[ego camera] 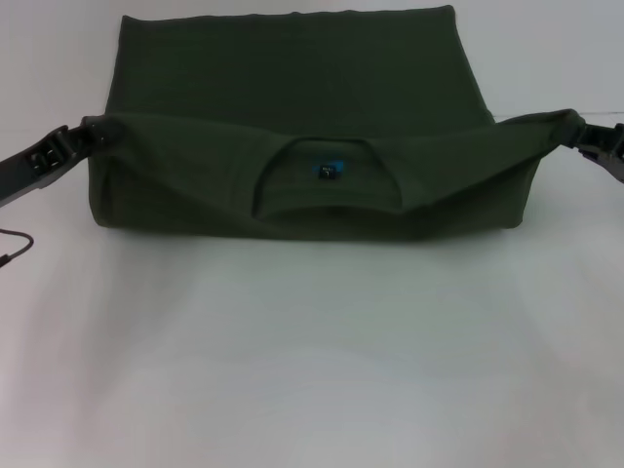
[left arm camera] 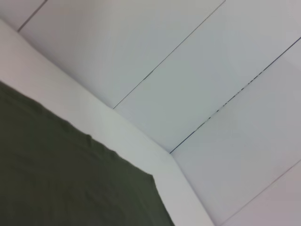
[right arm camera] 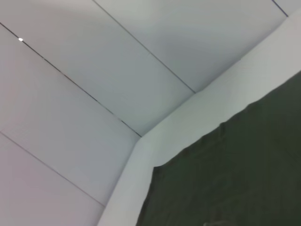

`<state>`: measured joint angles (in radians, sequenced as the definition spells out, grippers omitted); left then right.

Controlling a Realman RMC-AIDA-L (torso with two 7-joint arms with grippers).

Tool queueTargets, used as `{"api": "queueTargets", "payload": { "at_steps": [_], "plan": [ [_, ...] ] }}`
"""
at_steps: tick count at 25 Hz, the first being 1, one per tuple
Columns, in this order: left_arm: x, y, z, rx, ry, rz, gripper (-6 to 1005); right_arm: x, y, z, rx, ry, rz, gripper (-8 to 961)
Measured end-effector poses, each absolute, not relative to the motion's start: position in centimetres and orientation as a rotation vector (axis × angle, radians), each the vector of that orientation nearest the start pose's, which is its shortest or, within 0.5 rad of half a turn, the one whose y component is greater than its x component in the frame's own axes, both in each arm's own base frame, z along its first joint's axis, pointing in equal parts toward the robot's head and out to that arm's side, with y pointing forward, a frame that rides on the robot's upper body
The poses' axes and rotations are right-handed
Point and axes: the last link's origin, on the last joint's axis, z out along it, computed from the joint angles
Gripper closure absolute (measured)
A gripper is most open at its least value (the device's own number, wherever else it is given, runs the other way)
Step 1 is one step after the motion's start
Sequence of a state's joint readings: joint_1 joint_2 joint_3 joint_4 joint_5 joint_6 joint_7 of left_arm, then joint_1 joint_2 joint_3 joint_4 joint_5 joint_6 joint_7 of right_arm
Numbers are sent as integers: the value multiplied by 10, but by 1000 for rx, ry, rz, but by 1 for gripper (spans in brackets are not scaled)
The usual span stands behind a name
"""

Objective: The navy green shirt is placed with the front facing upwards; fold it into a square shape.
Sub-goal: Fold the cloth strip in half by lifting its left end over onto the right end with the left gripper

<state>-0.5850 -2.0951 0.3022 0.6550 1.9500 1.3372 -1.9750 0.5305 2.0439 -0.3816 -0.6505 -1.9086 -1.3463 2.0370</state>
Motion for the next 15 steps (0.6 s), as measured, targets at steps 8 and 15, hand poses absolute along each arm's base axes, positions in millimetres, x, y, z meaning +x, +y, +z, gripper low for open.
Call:
{"api": "queueTargets", "payload": {
  "at_steps": [8, 15],
  "plan": [
    [-285, 362, 53, -2006, -1450, -1178, 933, 300, 354, 69, -2012, 1477, 1132, 919],
    [-302, 330, 60, -2022, -1551, -1188, 933, 307, 326, 69, -2094, 1509, 1147, 919]
  ]
}}
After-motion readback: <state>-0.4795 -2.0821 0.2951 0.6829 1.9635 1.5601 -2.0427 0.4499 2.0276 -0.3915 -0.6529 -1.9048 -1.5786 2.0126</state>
